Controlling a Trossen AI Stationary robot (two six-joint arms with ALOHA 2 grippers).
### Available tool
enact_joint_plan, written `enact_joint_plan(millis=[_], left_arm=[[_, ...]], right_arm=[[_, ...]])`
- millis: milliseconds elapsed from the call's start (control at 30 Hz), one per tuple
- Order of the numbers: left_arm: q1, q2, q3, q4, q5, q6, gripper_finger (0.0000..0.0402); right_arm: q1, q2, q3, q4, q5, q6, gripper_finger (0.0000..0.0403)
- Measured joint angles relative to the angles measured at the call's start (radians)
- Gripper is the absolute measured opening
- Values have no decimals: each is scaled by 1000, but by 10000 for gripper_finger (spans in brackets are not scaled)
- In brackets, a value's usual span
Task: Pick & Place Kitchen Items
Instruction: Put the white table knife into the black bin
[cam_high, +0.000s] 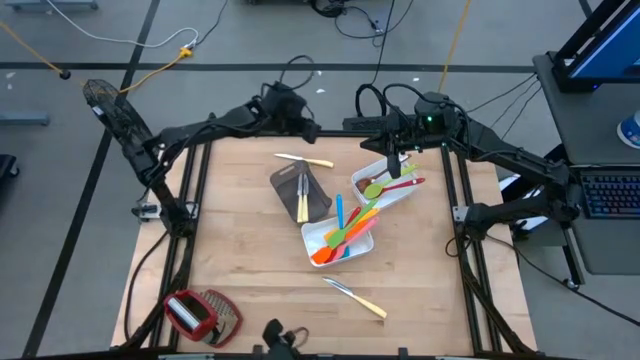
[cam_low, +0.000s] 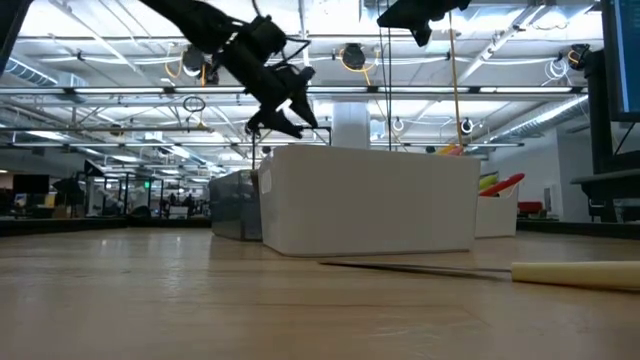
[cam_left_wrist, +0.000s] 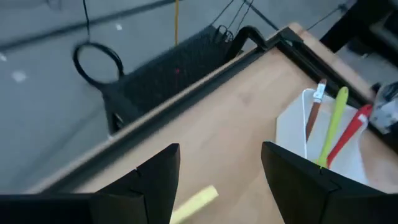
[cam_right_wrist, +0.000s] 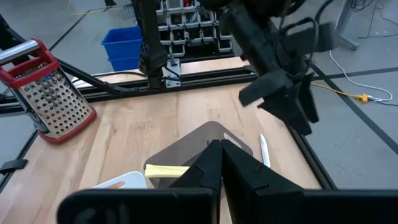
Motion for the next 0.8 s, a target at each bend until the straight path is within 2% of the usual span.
enact_joint_plan(millis=[167,367,567,667,800], left_arm=[[-57,107,142,-149,-70,91,232],[-77,325,381,-388,-30,163,232],[-78,476,609,-638,-22,327,232],[-88,536,671,-722,-32,380,232],[-99,593,682,-771,-26,395,232]], right_arm=[[0,0,0,-6,0,6,4],[0,0,0,-51,-3,32,4],[0,0,0,-68,-2,30,4],[0,0,0,-69,-3,30,4],[0,0,0,-69,-3,24,4]])
